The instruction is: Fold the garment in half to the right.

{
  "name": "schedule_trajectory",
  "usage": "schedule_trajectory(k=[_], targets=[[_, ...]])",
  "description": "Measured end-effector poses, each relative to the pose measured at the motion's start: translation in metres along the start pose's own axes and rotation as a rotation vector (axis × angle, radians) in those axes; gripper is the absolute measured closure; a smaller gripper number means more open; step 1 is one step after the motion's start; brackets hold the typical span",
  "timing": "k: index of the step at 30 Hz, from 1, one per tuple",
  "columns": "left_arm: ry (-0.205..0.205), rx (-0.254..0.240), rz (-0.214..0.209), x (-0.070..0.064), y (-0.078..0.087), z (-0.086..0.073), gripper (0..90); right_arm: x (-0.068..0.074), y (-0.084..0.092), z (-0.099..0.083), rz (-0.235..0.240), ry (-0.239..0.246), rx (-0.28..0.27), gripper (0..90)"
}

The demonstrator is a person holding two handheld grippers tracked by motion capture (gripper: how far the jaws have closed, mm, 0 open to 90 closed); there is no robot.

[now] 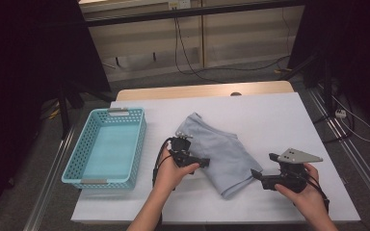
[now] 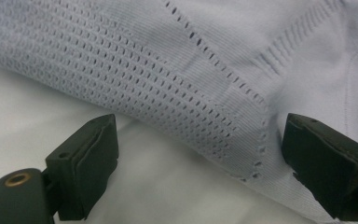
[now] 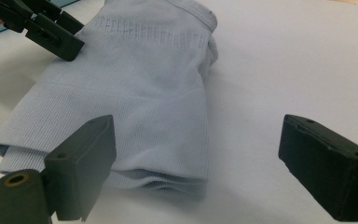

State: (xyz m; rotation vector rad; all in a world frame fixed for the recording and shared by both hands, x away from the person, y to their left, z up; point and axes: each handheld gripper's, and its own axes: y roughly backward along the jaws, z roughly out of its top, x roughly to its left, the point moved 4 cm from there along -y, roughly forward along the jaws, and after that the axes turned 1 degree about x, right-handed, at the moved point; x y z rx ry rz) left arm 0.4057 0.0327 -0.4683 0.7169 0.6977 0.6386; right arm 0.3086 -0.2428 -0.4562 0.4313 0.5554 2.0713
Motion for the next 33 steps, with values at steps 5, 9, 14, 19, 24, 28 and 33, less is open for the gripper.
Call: schedule_trajectory(k=[5,9,14,19,24,28,33], targets=[[0.010,0.000,-0.001,-0.0002,-0.0021,-0.0012,11.1,0.0009,0.0002,0.0003,0.004,-0.001,-0.002,11.2],[0.018,0.007,-0.007,0.0008,-0.0039,-0.0021,11.1,0.0024,0.0002,0.0008,0.009,-0.002,-0.003,11.4],[0.025,0.006,-0.013,0.0009,-0.0044,-0.0026,11.4,0.0015,-0.0009,-0.0002,0.007,-0.004,0.003,11.4],[0.049,0.008,-0.038,-0.0013,-0.0037,-0.0033,17.0,0.0009,-0.0003,-0.0001,0.007,-0.006,0.000,11.4],[0.067,0.016,-0.061,-0.0042,-0.0041,-0.0041,26.4,0.0016,-0.0008,-0.0005,0.008,-0.008,0.004,11.6],[0.089,0.019,-0.083,-0.0055,-0.0050,-0.0045,33.8,0.0016,-0.0010,-0.0007,0.008,-0.009,0.003,11.8],[0.098,0.017,-0.084,-0.0062,-0.0054,-0.0047,34.8,0.0016,-0.0017,-0.0012,0.009,-0.008,0.004,11.8]])
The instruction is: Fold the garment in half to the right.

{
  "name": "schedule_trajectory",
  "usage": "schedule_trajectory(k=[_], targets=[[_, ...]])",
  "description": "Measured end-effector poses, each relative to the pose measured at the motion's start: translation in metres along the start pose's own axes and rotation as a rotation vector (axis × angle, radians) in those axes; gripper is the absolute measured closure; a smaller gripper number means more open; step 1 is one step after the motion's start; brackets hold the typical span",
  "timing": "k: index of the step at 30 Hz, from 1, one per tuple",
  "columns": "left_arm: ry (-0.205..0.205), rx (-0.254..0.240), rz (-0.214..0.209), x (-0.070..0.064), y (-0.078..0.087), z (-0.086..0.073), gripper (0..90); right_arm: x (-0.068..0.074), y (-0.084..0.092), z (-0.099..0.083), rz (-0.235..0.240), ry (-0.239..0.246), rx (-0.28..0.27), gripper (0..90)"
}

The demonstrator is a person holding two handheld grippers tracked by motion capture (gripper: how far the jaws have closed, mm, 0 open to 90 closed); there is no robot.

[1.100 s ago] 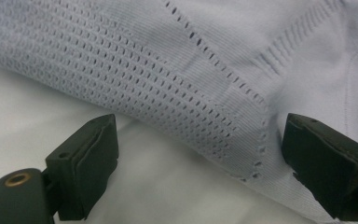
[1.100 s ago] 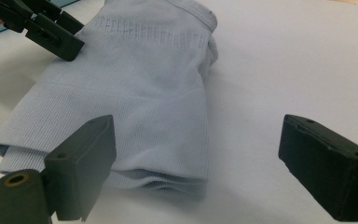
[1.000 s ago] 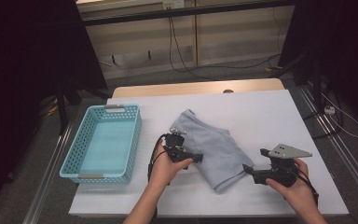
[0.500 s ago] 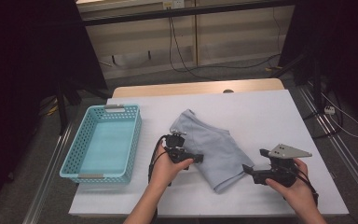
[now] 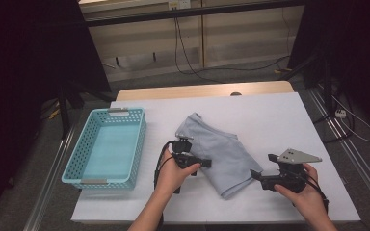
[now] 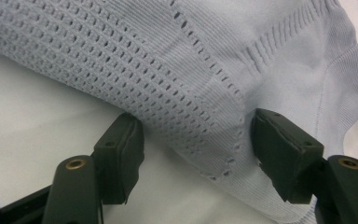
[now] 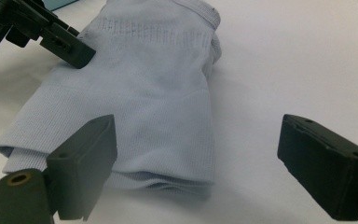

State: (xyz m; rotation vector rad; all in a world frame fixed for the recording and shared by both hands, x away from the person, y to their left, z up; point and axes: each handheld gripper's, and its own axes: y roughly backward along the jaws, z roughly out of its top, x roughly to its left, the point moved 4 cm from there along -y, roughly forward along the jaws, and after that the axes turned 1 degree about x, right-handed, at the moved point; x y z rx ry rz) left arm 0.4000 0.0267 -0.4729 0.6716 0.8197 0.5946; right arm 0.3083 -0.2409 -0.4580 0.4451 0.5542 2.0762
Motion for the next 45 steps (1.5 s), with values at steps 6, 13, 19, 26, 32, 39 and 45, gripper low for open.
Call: schedule_trajectory(k=[6,13,19,26,32,39,45], targets=[[0.031,0.006,-0.020,-0.001,0.000,-0.001,42.0,0.000,0.000,0.000,-0.001,0.000,-0.001,11.9],[0.086,0.038,-0.059,-0.004,-0.003,-0.003,60.8,0.000,0.000,0.000,-0.004,0.000,0.001,12.1],[0.099,0.045,-0.063,-0.005,-0.001,-0.003,68.6,0.000,0.001,0.000,-0.006,0.001,-0.001,12.1],[0.104,0.047,-0.072,-0.004,0.002,0.000,72.9,-0.001,0.002,0.001,-0.010,0.003,-0.005,12.1],[0.126,0.058,-0.093,0.001,0.011,0.003,72.9,-0.002,0.003,0.001,-0.012,0.000,-0.011,12.1],[0.149,0.036,-0.074,0.019,0.031,0.008,71.4,-0.003,0.004,0.001,-0.014,-0.002,-0.013,12.1],[0.186,-0.020,-0.020,0.042,0.052,0.011,70.1,-0.004,0.004,0.001,-0.016,-0.002,-0.010,12.1]])
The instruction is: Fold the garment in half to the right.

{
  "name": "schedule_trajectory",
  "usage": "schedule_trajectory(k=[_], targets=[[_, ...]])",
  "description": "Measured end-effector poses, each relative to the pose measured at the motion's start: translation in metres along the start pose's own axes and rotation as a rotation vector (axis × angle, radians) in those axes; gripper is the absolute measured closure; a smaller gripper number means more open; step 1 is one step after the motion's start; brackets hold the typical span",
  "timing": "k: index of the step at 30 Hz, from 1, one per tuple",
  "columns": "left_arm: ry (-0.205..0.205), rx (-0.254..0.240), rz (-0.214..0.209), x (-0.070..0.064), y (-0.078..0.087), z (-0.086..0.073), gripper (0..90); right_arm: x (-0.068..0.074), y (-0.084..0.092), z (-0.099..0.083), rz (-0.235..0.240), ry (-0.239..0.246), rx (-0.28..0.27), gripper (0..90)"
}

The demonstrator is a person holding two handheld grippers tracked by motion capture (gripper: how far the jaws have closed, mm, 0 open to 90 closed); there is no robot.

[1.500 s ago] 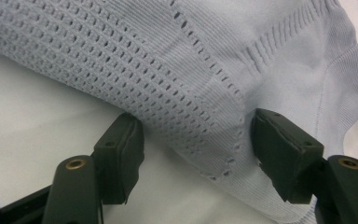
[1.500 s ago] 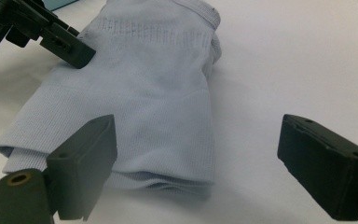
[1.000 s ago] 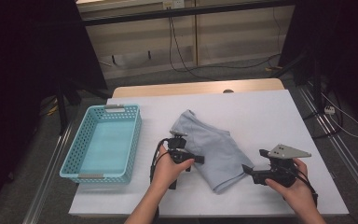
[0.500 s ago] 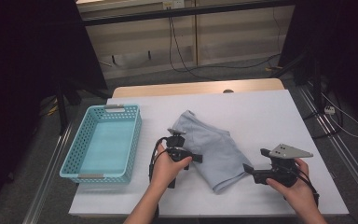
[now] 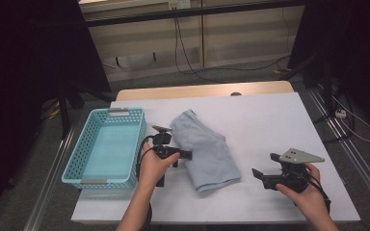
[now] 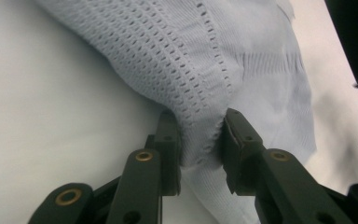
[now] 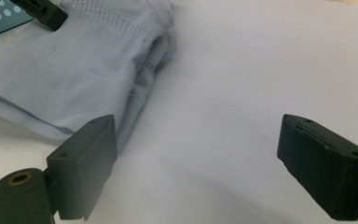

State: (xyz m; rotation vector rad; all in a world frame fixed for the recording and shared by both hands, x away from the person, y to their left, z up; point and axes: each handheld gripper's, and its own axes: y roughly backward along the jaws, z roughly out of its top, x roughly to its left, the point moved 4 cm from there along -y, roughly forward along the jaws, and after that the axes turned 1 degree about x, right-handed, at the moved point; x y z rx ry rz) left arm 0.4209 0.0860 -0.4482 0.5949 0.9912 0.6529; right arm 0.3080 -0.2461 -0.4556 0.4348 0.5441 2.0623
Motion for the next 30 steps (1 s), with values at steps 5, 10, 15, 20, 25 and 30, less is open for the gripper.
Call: schedule_trajectory(k=[5,10,15,20,25,30], targets=[[0.021,-0.020,0.015,0.005,0.001,0.001,69.7,0.001,0.000,0.000,-0.003,0.002,0.000,12.1],[0.010,-0.026,0.021,0.006,0.003,0.002,71.0,0.001,-0.001,0.000,-0.009,0.007,-0.002,12.1],[0.025,-0.037,0.026,0.012,0.007,0.004,72.6,0.000,-0.001,0.000,-0.007,0.005,0.001,12.0],[0.035,-0.089,0.054,0.018,0.014,0.007,73.3,0.001,-0.001,0.000,-0.007,0.006,0.002,12.1],[0.049,-0.125,0.044,0.021,0.018,0.008,68.7,0.001,-0.002,-0.001,-0.005,0.006,0.006,12.1],[0.031,-0.127,0.066,0.021,0.012,0.007,50.3,0.002,-0.002,0.000,-0.003,0.010,0.006,12.1]])
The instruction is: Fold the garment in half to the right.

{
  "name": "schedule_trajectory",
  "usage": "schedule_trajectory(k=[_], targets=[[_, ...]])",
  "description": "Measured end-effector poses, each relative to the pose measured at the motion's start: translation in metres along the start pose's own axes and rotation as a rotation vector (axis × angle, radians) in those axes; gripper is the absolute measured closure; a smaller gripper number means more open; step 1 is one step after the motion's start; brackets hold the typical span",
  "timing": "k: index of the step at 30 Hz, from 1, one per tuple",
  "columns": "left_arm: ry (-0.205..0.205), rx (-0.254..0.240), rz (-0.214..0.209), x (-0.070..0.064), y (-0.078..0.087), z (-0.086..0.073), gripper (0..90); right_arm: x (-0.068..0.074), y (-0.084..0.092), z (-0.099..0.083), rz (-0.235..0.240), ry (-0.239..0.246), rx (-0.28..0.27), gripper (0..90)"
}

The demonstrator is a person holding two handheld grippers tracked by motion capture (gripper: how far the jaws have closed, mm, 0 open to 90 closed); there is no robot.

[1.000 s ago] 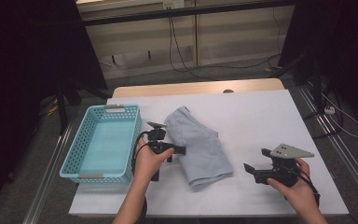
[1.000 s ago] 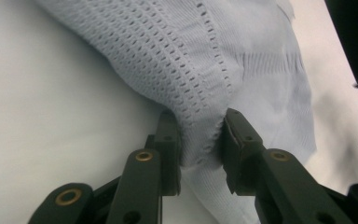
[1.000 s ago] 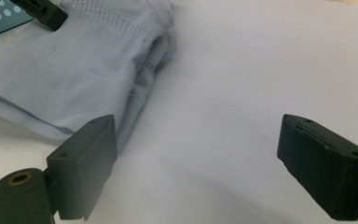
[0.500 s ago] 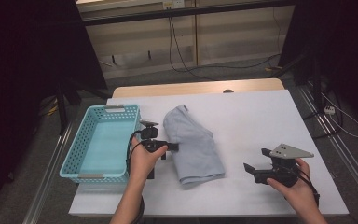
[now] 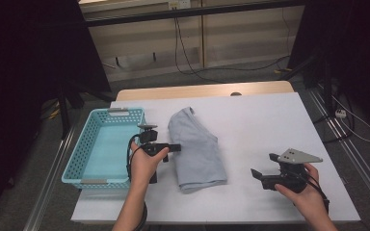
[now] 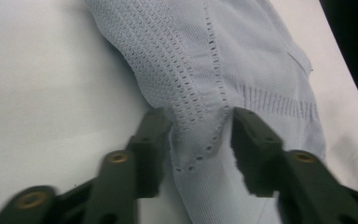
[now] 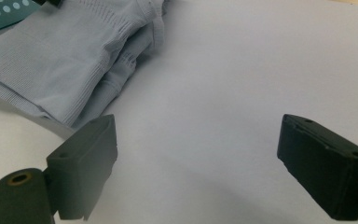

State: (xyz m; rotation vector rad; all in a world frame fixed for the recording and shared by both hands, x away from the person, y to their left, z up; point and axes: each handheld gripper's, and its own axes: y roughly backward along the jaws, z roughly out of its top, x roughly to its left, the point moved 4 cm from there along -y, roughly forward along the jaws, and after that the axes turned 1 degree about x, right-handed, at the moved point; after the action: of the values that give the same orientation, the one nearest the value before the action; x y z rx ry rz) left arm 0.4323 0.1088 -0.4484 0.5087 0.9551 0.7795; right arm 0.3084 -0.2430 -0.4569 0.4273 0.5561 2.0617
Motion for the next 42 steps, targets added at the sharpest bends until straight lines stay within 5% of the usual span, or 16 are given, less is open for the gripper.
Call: schedule_trajectory(k=[11,26,42], targets=[[0.005,0.044,-0.017,0.000,-0.018,-0.007,38.6,0.000,0.000,0.000,0.001,0.000,0.001,12.1],[0.012,0.063,-0.047,-0.002,-0.032,-0.010,40.0,-0.001,0.000,-0.002,0.000,-0.001,0.004,12.1],[0.009,0.058,-0.079,-0.021,-0.050,-0.003,45.1,-0.004,0.010,-0.008,-0.025,-0.010,-0.003,12.0]])
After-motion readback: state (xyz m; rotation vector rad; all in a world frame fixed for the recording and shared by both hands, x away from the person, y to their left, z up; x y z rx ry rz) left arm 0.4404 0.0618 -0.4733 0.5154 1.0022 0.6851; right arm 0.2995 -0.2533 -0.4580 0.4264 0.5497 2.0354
